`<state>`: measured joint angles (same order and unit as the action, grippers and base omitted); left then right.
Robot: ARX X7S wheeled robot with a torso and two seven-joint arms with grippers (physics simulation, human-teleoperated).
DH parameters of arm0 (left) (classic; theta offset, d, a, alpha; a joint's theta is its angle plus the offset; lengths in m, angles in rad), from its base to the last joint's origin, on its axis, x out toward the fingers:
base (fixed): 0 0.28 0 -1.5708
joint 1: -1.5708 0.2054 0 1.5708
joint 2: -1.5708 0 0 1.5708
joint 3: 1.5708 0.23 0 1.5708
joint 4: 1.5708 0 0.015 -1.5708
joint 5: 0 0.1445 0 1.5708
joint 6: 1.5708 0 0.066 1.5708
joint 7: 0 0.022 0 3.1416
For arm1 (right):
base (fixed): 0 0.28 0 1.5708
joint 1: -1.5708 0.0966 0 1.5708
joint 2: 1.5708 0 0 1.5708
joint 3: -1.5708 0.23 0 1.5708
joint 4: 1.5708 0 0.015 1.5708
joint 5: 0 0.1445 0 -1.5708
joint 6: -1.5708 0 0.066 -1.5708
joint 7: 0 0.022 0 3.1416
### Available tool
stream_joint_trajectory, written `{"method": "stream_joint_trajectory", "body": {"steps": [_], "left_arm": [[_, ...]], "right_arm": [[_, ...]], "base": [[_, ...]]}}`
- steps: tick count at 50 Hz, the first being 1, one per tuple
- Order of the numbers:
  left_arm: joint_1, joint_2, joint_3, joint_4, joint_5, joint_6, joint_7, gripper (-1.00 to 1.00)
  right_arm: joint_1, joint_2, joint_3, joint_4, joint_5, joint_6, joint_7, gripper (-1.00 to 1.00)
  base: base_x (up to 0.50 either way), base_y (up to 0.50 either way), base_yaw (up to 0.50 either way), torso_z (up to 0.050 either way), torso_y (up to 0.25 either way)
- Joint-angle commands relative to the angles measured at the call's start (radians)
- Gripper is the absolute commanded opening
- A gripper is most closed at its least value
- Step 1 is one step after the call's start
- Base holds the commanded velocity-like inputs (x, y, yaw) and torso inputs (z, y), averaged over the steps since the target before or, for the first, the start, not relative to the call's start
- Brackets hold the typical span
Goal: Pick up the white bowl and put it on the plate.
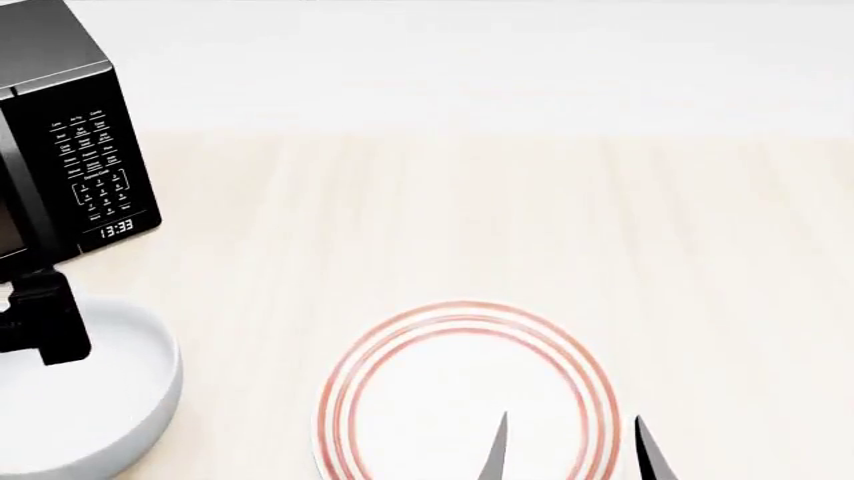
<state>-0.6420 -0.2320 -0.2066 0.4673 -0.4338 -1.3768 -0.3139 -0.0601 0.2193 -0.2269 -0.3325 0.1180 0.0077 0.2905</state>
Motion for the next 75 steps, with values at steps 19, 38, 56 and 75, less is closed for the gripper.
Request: {"method": "stream_joint_trajectory", "body": {"steps": [19, 38, 56, 75], "left_arm": [[-0.012, -0.015, -0.012, -0.211, 0.038, 0.038, 0.025, 1.00], [-0.011, -0.026, -0.010, -0.254, 0.045, 0.075, 0.020, 1.00], [-0.006, -0.044, 0.001, -0.330, 0.065, 0.142, 0.022, 1.00], [0.014, -0.051, 0.015, -0.372, 0.071, 0.178, 0.026, 1.00]], "right_arm": [[0.002, -0.006, 0.008, 0.013, -0.011, -0.010, -0.013, 1.00], [0.004, 0.002, -0.003, 0.017, -0.007, -0.013, -0.003, 1.00], [0.005, 0.010, -0.011, 0.015, -0.001, -0.014, 0.008, 1.00], [0.010, 0.019, -0.020, 0.020, 0.006, -0.018, 0.017, 1.00]], "base": [[0.00, 0.00, 0.00, 0.000, 0.000], [0.00, 0.00, 0.00, 0.000, 0.000], [0.00, 0.00, 0.00, 0.000, 0.000], [0.00, 0.00, 0.00, 0.000, 0.000]]}}
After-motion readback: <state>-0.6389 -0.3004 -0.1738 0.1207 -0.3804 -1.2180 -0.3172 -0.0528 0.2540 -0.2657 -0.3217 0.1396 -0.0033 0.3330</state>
